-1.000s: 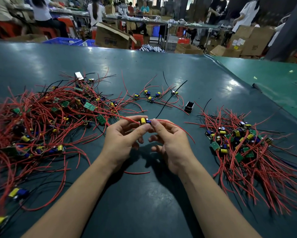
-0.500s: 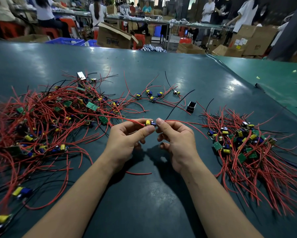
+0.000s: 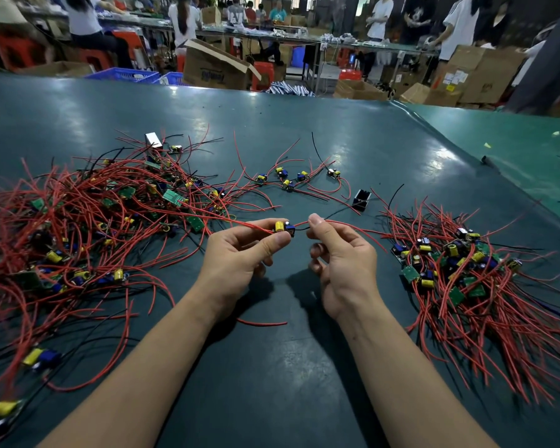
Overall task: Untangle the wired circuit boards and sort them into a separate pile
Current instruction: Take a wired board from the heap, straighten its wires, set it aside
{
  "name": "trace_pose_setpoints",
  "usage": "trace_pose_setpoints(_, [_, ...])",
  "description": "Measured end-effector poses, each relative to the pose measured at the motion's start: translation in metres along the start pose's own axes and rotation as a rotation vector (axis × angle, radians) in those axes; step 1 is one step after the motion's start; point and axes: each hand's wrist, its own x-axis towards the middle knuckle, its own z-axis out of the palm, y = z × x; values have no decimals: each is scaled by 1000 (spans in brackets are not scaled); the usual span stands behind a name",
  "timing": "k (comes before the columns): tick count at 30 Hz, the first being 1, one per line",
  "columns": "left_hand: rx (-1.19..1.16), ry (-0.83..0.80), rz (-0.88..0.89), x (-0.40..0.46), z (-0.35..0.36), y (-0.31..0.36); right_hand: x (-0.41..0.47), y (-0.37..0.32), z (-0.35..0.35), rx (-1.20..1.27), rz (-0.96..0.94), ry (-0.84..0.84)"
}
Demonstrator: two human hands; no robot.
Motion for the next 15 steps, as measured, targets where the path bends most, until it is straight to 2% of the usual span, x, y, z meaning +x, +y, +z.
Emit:
trace_pose_setpoints(5, [-55,46,-9,3,-3,-2,10,-6,-9,86,-57,149])
trace_pose_setpoints(15, [-45,28,-8,4,-2,-3,18,-10,-21,18,-249,375])
